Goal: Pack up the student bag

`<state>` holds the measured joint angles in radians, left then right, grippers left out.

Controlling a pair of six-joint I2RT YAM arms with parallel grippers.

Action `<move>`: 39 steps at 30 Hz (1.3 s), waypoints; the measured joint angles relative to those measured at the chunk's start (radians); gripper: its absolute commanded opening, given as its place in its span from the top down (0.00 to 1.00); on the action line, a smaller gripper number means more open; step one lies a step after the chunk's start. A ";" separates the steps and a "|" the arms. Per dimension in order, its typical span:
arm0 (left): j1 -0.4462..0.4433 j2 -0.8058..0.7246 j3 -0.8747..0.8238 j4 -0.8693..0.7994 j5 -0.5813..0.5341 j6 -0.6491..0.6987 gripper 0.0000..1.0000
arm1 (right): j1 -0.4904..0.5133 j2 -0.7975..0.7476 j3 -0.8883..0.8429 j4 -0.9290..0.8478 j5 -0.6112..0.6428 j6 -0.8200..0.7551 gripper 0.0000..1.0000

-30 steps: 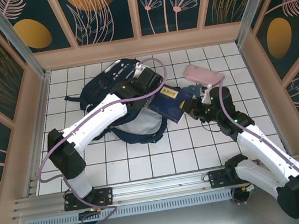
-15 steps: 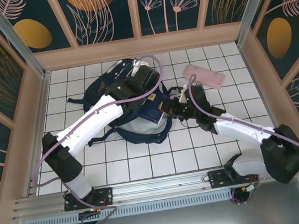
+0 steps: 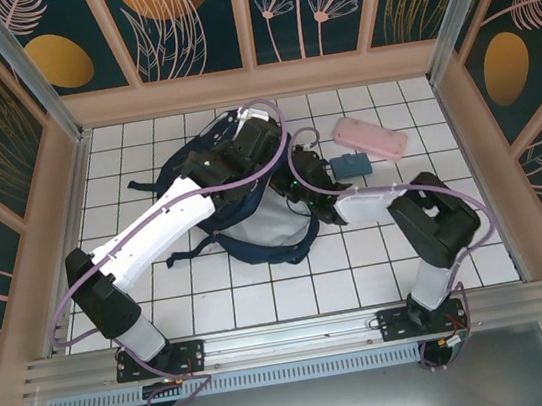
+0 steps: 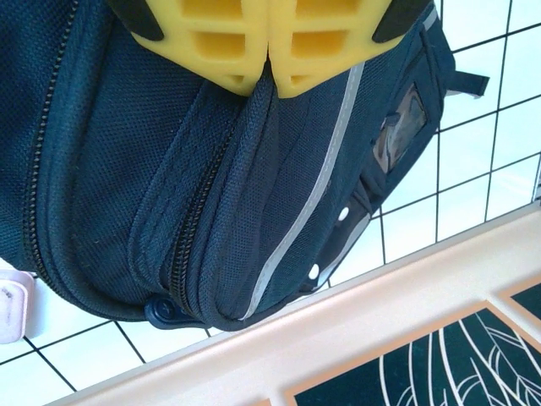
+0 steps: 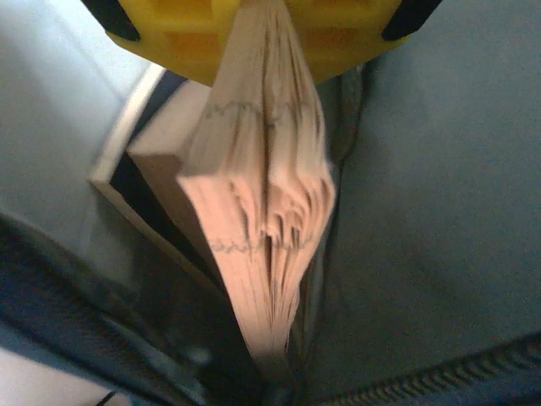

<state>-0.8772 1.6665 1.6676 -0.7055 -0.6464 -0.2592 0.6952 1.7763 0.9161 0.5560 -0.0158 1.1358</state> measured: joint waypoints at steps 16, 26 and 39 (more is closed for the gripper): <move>0.000 -0.008 -0.059 0.069 0.022 -0.015 1.00 | -0.014 -0.114 -0.130 -0.019 -0.039 -0.012 0.26; 0.000 -0.009 -0.116 0.122 0.067 -0.021 1.00 | -0.048 -0.580 -0.407 -0.271 -0.034 -0.083 0.35; -0.006 0.138 -0.058 0.159 0.183 -0.098 1.00 | -0.093 -0.480 -0.481 -0.406 -0.136 -0.180 0.53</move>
<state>-0.8829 1.8042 1.6100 -0.5465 -0.4637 -0.3573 0.6018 1.2964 0.4355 0.1505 -0.1516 0.9554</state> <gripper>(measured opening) 0.053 0.540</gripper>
